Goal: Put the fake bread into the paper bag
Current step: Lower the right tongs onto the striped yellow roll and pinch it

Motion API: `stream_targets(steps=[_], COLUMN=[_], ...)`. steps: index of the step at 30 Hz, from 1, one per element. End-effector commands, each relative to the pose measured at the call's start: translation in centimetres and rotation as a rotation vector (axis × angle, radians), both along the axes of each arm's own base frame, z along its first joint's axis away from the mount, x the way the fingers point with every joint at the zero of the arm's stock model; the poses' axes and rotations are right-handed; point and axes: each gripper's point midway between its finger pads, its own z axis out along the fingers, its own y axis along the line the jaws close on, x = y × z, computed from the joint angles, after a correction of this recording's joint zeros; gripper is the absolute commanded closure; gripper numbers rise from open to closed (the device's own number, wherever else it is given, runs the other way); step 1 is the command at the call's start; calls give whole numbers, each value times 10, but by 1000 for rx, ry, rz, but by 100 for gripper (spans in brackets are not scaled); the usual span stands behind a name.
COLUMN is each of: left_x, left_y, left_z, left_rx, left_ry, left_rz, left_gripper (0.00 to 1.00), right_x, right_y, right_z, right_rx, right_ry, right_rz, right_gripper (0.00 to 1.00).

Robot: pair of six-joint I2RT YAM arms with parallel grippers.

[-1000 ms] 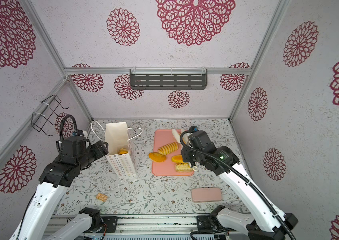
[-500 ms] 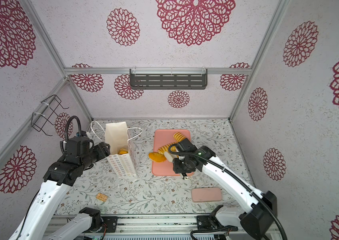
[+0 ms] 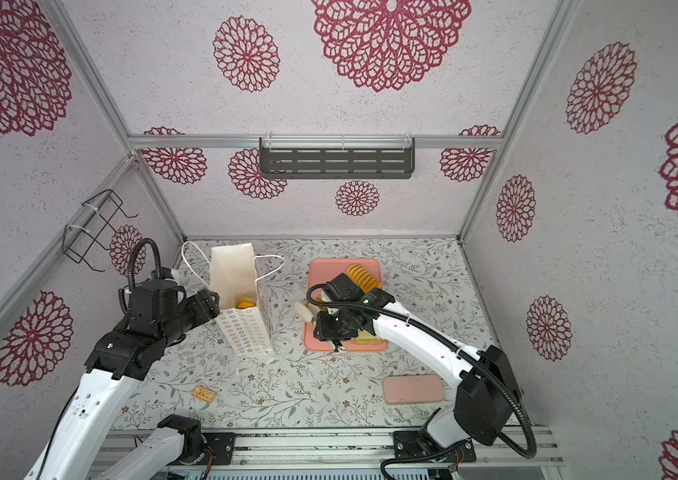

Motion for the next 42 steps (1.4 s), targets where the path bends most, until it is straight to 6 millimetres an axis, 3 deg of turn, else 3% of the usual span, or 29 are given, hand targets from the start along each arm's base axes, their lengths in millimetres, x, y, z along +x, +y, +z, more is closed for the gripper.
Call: stream_targets(steps=[1, 7, 12, 26, 42], left_x=[2, 6, 11, 11, 11], left_y=[3, 0, -4, -7, -6], left_z=[3, 10, 15, 9, 6], left_rx=[8, 6, 5, -6, -1], left_ry=[-20, -31, -38, -40, -35], left_rz=[8, -9, -29, -38, -37], left_gripper=[22, 20, 20, 20, 20], right_x=[24, 58, 77, 92, 108], right_y=[-20, -90, -130, -127, -120], right_z=[27, 40, 19, -12, -29], right_rx=[33, -11, -34, -22, -51], right_ry=[-58, -102, -56, 68, 119], right_rz=[-69, -213, -283, -231, -187], right_gripper=[60, 55, 54, 49, 51])
